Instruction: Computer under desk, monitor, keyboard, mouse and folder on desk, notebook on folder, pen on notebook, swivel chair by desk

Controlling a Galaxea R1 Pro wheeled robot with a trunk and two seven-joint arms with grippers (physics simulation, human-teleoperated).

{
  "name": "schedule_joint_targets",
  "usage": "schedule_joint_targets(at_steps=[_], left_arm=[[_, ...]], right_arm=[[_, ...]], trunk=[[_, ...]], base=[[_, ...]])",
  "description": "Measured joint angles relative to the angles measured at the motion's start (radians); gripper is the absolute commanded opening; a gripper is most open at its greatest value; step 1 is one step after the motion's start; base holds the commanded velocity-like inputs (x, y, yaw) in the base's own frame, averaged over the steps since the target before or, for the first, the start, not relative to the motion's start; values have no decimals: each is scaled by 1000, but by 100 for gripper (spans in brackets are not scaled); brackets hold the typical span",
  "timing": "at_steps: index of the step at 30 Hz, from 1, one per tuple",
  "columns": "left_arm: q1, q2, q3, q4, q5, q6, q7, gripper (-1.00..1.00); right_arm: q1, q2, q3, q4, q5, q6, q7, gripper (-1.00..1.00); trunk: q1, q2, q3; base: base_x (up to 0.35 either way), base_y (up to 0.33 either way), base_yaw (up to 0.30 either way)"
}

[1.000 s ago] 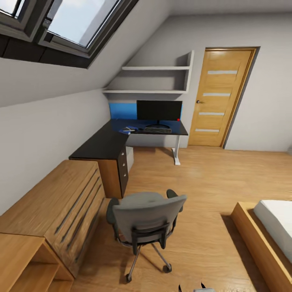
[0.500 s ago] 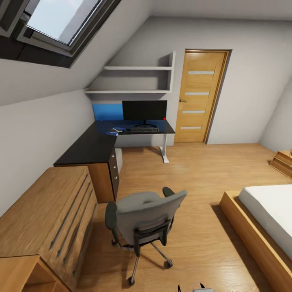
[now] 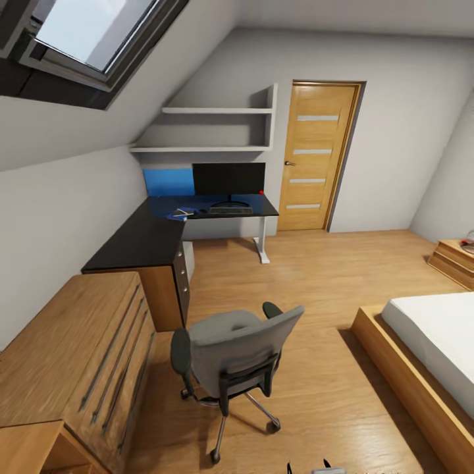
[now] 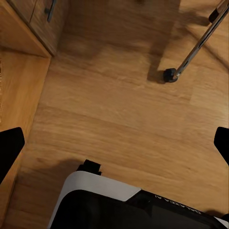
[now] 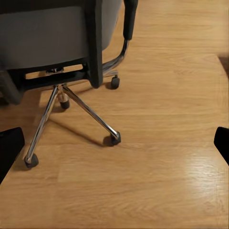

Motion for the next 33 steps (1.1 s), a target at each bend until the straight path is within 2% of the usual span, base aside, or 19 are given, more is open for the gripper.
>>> schedule_joint_targets(at_steps=[9,17,24,33], left_arm=[[0,0,0,0,0,0,-1,100],[0,0,-2,-1,-2,-5,-5,100],[0,-2,-22,-4,-2,-5,-5,100],[0,-32,-31,-4,-2,-3,-1,100]], right_arm=[[0,0,1,2,3,-1,0,100],[0,-1,2,3,3,-1,0,100],[0,-1,1,3,4,-1,0,100],[0,0,1,2,6,-1,0,100]], trunk=[[0,0,0],[0,0,0],[0,0,0],[34,-63,-28]], base=[[-102,172,-3],[-17,27,0],[-3,4,0],[0,0,-1]])
